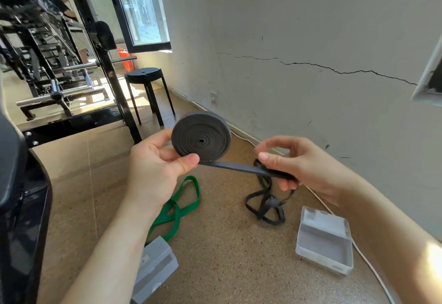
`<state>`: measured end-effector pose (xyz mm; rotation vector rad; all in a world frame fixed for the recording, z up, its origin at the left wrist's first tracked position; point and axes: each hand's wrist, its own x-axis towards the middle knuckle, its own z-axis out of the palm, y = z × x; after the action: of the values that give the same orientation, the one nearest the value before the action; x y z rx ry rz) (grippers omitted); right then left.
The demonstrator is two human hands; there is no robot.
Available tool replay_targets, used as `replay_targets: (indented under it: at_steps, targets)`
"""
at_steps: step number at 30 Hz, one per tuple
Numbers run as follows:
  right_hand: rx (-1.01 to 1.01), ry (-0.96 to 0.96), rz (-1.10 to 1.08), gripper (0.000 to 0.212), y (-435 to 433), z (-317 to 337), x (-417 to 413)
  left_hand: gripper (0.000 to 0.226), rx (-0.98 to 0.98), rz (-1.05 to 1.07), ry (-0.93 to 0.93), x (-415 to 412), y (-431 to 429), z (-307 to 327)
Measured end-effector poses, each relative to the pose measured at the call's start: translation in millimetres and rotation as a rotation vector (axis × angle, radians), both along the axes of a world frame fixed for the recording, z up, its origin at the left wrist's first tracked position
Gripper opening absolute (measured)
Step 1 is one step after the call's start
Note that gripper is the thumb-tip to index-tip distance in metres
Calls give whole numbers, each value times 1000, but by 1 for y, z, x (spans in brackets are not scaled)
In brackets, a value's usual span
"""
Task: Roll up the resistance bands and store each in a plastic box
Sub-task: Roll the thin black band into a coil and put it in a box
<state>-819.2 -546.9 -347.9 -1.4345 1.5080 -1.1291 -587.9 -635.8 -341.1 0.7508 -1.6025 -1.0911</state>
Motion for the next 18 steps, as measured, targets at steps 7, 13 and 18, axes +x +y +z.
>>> replay_targets:
  at_steps: [7,13,18]
  targets:
    - [90,40,138,51,3,-7,11,52,-3,-91,-184,-7,2,-6]
    - [211,-431,257,45,-2,-12,31,49,50,-116,-130,-11,1,-7]
    - [151,-561,245,71,-8,-11,34,49,48,-119,-165,-6,-2,-7]
